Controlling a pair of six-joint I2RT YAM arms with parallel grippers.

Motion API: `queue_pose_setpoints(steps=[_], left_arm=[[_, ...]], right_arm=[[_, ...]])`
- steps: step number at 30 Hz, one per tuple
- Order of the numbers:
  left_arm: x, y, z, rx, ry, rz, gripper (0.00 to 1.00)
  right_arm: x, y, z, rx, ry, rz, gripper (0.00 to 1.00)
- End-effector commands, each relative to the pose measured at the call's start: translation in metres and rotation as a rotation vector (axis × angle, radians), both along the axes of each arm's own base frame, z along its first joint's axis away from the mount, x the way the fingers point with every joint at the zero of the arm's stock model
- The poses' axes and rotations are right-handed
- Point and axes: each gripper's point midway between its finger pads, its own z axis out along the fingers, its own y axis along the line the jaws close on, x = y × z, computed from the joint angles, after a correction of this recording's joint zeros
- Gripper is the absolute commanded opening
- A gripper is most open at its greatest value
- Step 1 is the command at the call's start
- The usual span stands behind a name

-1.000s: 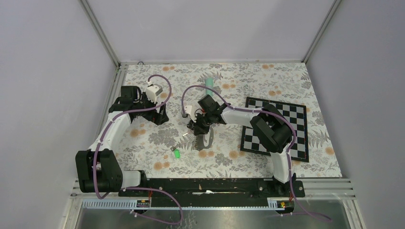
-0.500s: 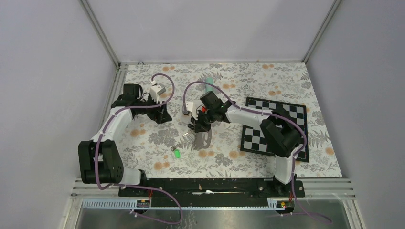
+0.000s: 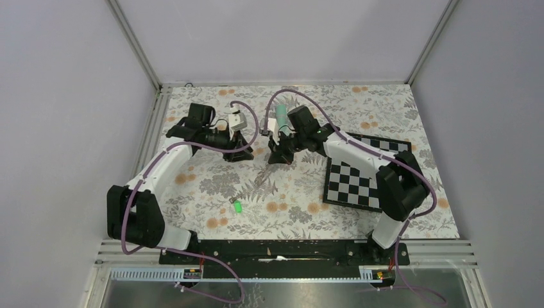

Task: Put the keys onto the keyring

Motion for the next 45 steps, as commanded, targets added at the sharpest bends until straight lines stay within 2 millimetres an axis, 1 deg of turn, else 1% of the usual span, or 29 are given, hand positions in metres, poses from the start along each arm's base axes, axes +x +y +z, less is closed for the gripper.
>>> queue_pose_setpoints(steps=[1,3,6,10,12,15,19,25,31,34,37,45], left_arm=[[-0.013,-0.034,0.044,-0.083,-0.195,-0.192,0.37],[-0.013,-0.045,0.048,-0.074,-0.232,-0.227,0.35],[-0.009,-0.058,0.050,-0.064,-0.277,-0.266,0.32],[-0.009,-0.070,0.051,-0.081,-0.281,-0.312,0.29],[-0.011,-0.075,0.047,-0.081,-0.263,-0.325,0.29],[-0.014,-0.079,0.041,-0.080,-0.238,-0.335,0.28],[-0.022,-0.084,0.039,-0.105,-0.177,-0.354,0.28],[-0.033,-0.089,0.033,-0.116,-0.125,-0.378,0.33],[-0.038,-0.091,0.026,-0.097,-0.091,-0.373,0.35],[-0.038,-0.093,0.021,-0.083,-0.089,-0.375,0.34],[-0.035,-0.094,0.017,-0.072,-0.087,-0.365,0.30],[-0.030,-0.096,0.010,-0.065,-0.067,-0.358,0.24]], right_arm=[[-0.010,-0.006,0.048,0.088,-0.047,0.041,0.00],[-0.013,-0.009,0.056,0.107,-0.057,0.049,0.00],[-0.017,-0.014,0.066,0.136,-0.069,0.066,0.00],[-0.022,-0.021,0.075,0.161,-0.091,0.081,0.00],[-0.025,-0.025,0.078,0.169,-0.103,0.083,0.00],[-0.027,-0.029,0.080,0.178,-0.117,0.088,0.00],[-0.025,-0.032,0.082,0.184,-0.126,0.077,0.00],[-0.021,-0.035,0.079,0.181,-0.133,0.051,0.00],[-0.018,-0.036,0.082,0.185,-0.139,0.034,0.00],[-0.017,-0.036,0.083,0.191,-0.138,0.028,0.00],[-0.017,-0.037,0.084,0.193,-0.138,0.024,0.00],[-0.016,-0.038,0.086,0.214,-0.127,0.011,0.00]])
